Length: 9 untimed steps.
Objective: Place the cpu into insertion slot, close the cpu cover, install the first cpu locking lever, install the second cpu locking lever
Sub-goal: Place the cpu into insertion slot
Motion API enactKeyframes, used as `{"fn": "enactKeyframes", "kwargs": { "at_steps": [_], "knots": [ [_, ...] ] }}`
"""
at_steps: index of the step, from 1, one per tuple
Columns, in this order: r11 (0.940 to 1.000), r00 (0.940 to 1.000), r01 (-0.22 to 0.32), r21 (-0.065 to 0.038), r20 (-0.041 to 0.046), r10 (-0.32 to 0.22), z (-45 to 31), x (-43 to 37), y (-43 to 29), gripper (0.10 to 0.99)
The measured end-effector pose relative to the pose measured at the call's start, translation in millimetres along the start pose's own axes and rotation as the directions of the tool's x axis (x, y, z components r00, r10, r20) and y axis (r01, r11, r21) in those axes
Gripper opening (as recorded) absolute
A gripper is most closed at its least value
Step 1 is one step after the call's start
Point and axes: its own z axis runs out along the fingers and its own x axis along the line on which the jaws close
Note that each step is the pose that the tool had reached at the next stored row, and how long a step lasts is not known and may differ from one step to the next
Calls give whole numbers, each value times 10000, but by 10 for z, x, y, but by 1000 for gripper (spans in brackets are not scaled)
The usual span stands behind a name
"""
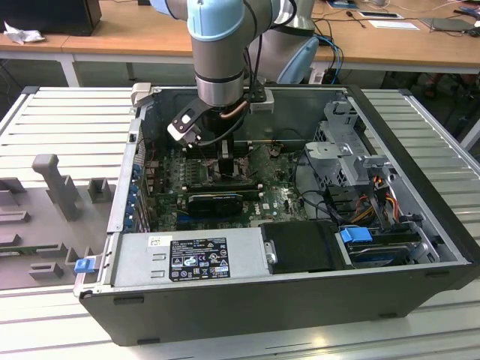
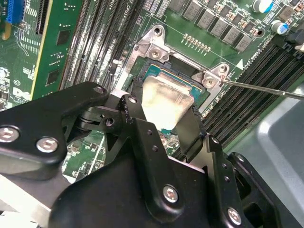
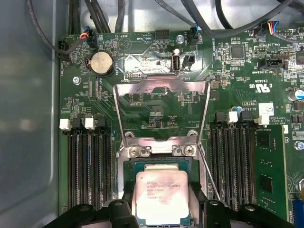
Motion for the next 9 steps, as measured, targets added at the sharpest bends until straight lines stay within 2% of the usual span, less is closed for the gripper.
{"fn": "enactKeyframes", "kwargs": {
  "at_steps": [1,2,6,9],
  "knots": [
    [10000,10000,0,-1,3,0,0,0,0,541],
    [10000,10000,0,-1,4,0,0,0,0,604],
    [10000,10000,0,2,6,0,-15,-1,1,604],
    [10000,10000,0,1,5,0,-54,0,5,588]
  ]
}}
